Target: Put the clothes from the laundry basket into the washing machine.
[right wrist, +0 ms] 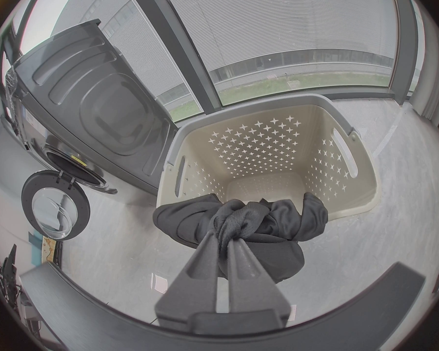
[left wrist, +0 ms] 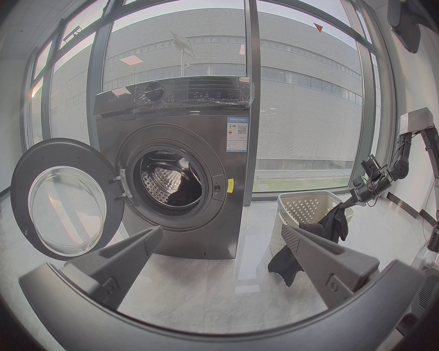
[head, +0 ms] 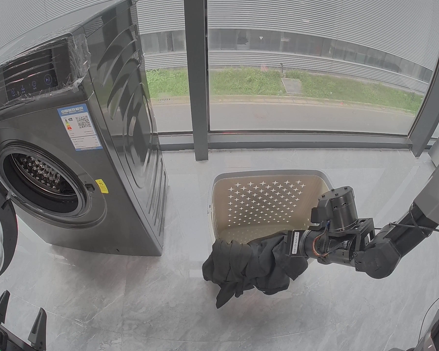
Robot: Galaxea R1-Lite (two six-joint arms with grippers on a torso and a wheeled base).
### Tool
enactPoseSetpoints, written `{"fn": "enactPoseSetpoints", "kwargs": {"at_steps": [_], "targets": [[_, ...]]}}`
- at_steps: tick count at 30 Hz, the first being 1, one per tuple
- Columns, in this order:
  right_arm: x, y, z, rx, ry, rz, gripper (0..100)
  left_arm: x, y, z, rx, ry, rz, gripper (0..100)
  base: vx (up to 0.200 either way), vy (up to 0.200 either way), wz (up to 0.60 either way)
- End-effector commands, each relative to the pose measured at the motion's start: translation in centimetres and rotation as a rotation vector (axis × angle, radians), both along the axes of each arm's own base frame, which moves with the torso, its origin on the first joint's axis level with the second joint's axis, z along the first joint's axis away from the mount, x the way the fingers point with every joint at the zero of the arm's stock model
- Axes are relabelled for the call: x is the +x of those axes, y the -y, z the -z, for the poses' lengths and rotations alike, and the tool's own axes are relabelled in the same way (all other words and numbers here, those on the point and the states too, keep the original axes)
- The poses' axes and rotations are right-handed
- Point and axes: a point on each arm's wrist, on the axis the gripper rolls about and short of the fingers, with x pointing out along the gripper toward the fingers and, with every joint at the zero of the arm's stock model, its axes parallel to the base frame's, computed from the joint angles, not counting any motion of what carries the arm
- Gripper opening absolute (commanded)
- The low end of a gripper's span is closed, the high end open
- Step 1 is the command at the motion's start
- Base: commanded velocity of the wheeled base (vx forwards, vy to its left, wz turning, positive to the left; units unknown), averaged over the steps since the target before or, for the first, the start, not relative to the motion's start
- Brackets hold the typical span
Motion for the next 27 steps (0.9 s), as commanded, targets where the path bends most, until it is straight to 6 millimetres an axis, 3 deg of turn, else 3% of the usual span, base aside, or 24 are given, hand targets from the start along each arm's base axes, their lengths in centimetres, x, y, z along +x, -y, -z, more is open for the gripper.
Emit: {"fn": "enactPoseSetpoints", "kwargs": {"at_steps": [1,8,12,15,21,25,26,27], "targets": [[-0.1,-0.5,-0.6,0.016,0.029,-0.015,0,0.0,0.0,0.5,0.000,-0.001,-0.001,100,0.000,0.000,0.00],[0.4,-0.4,1.8,-0.022,-0.024,-0.006,0,0.0,0.0,0.5,0.000,-0.001,-0.001,100,0.000,0.000,0.00],[1.4,0.0,4.4,-0.056,-0.070,0.018,0,0.0,0.0,0.5,0.000,-0.001,-0.001,100,0.000,0.000,0.00],[1.6,0.0,4.8,-0.048,-0.042,0.014,0,0.0,0.0,0.5,0.000,-0.001,-0.001,100,0.000,0.000,0.00],[1.8,-0.1,4.0,-0.041,0.006,0.007,0,0.0,0.0,0.5,0.000,-0.001,-0.001,100,0.000,0.000,0.00],[0.7,0.0,1.2,-0.018,0.085,-0.015,0,0.0,0.0,0.5,0.000,-0.001,-0.001,100,0.000,0.000,0.00],[-0.6,0.2,-0.8,-0.008,0.148,-0.043,0,0.0,0.0,0.5,0.000,-0.001,-0.001,100,0.000,0.000,0.00],[-1.0,0.2,-1.3,-0.003,0.166,-0.052,0,0.0,0.0,0.5,0.000,-0.001,-0.001,100,0.000,0.000,0.00]]}}
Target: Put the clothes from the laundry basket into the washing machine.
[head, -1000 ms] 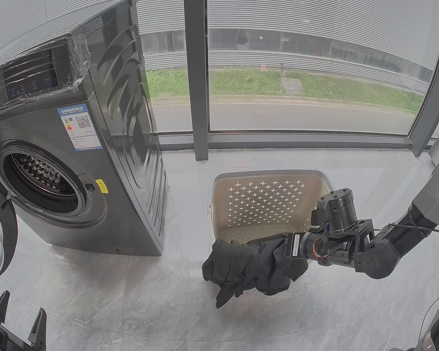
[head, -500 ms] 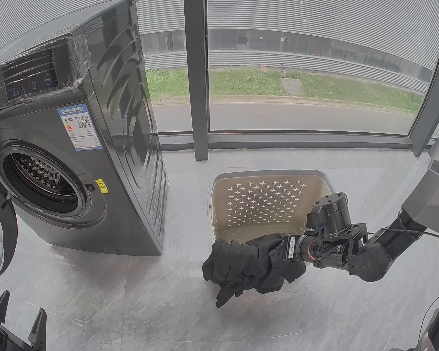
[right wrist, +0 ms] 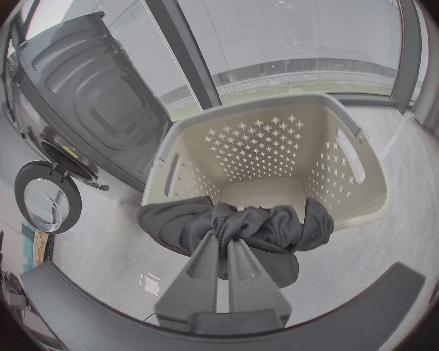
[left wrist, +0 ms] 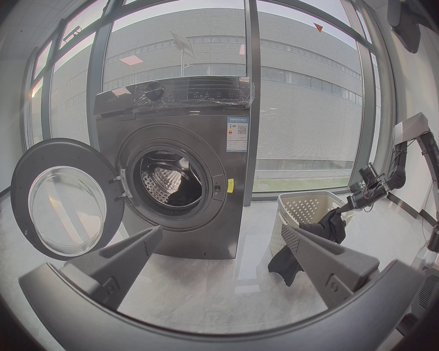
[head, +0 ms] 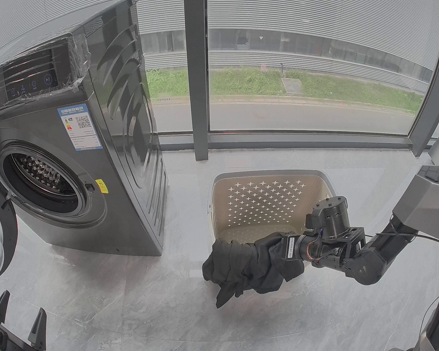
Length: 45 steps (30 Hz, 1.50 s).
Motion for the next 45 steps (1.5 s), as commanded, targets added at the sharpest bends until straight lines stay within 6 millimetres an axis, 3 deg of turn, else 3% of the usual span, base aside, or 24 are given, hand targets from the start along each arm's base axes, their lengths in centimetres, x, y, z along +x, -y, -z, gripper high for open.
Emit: {"fn": "enactPoseSetpoints", "kwargs": {"at_steps": [1,5,11,19,32,45], "targets": [[-3.3,0.3,-5.5,0.044,0.163,-0.071,0,0.0,0.0,0.5,0.000,-0.001,-0.001,100,0.000,0.000,0.00],[-7.1,1.2,-9.8,0.102,0.287,-0.129,0,0.0,0.0,0.5,0.000,-0.001,-0.001,100,0.000,0.000,0.00],[-11.8,3.6,-13.8,0.196,0.436,-0.254,0,0.0,0.0,0.5,0.001,-0.001,0.001,100,0.000,0.000,0.00],[-13.9,5.3,-17.5,0.285,0.663,-0.317,0,0.0,0.0,0.5,0.001,-0.001,0.001,100,0.000,0.000,0.00],[-13.9,5.0,-19.8,0.341,0.849,-0.338,0,0.0,0.0,0.5,0.004,-0.001,0.001,100,0.000,0.000,0.00],[-13.6,5.3,-18.9,0.260,0.839,-0.282,0,0.0,0.0,0.5,0.001,-0.001,0.004,100,0.000,0.000,0.00]]}}
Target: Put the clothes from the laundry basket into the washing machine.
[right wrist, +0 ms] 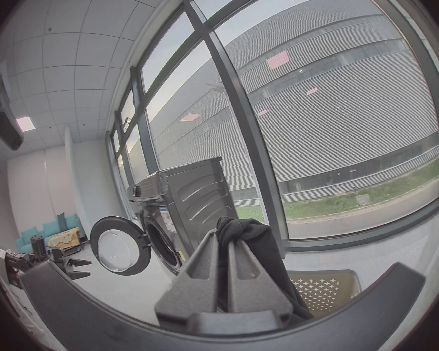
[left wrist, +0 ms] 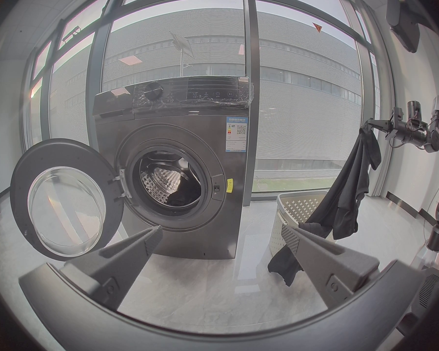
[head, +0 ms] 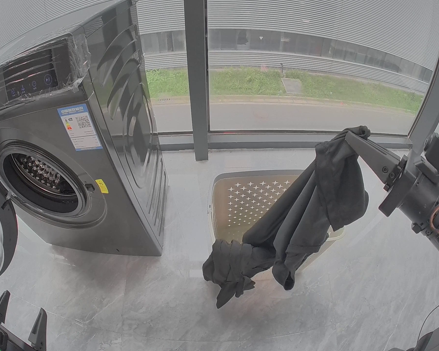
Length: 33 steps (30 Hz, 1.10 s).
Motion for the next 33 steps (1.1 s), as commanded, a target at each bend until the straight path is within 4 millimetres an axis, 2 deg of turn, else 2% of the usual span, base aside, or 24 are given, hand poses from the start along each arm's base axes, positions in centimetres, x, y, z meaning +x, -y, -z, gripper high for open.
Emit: {"fn": "enactPoseSetpoints", "kwargs": {"at_steps": [1,10,17,26,33], "targets": [[0.1,0.0,0.2,-0.004,-0.011,0.023,0,0.0,0.0,0.5,-0.001,-0.001,0.000,100,0.000,0.000,0.00],[1.0,0.3,0.4,-0.015,-0.076,0.254,0,0.0,0.0,0.5,-0.001,-0.001,0.000,100,0.000,0.000,0.00],[1.1,0.3,0.5,-0.018,-0.084,0.269,0,0.0,0.0,0.5,-0.001,-0.001,0.000,100,0.000,0.000,0.00],[1.1,0.2,0.5,-0.017,-0.084,0.263,0,0.0,0.0,0.4,-0.003,0.000,0.000,100,-0.200,0.000,0.00],[1.1,0.2,0.7,-0.023,-0.089,0.260,0,0.0,0.0,0.5,-0.005,-0.001,0.001,100,0.000,0.029,0.00]]}}
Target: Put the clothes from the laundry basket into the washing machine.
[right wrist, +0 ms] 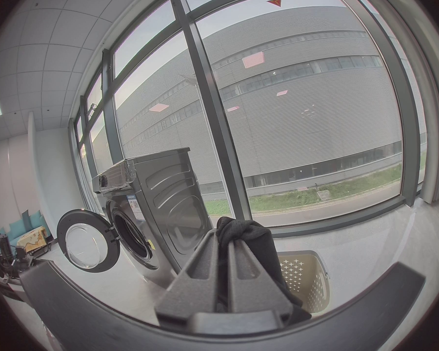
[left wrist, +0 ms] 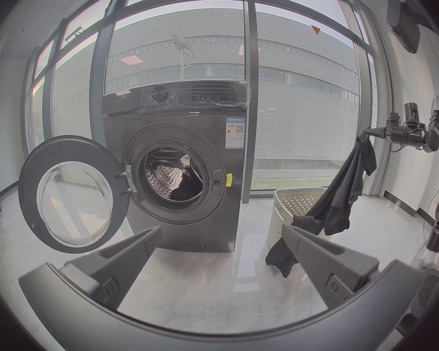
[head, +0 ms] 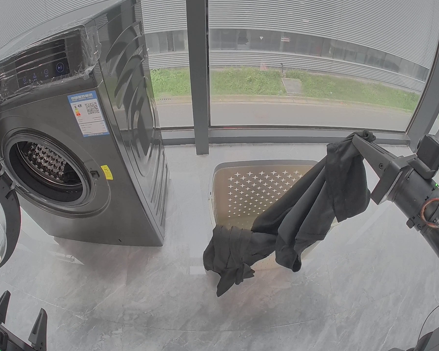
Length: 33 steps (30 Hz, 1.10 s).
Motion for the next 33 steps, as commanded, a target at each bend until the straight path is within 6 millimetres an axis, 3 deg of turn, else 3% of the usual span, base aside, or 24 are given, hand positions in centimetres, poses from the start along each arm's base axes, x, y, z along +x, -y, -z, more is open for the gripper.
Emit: {"fn": "enactPoseSetpoints", "kwargs": {"at_steps": [1,33], "targets": [[0.0,0.0,0.2,-0.004,-0.008,0.006,0,0.0,0.0,0.4,-0.001,0.000,-0.001,100,0.000,0.200,0.00],[-0.2,-1.4,0.7,-0.007,-0.023,-0.070,0,0.0,0.0,0.4,-0.004,0.000,-0.002,100,0.000,0.200,0.00]]}}
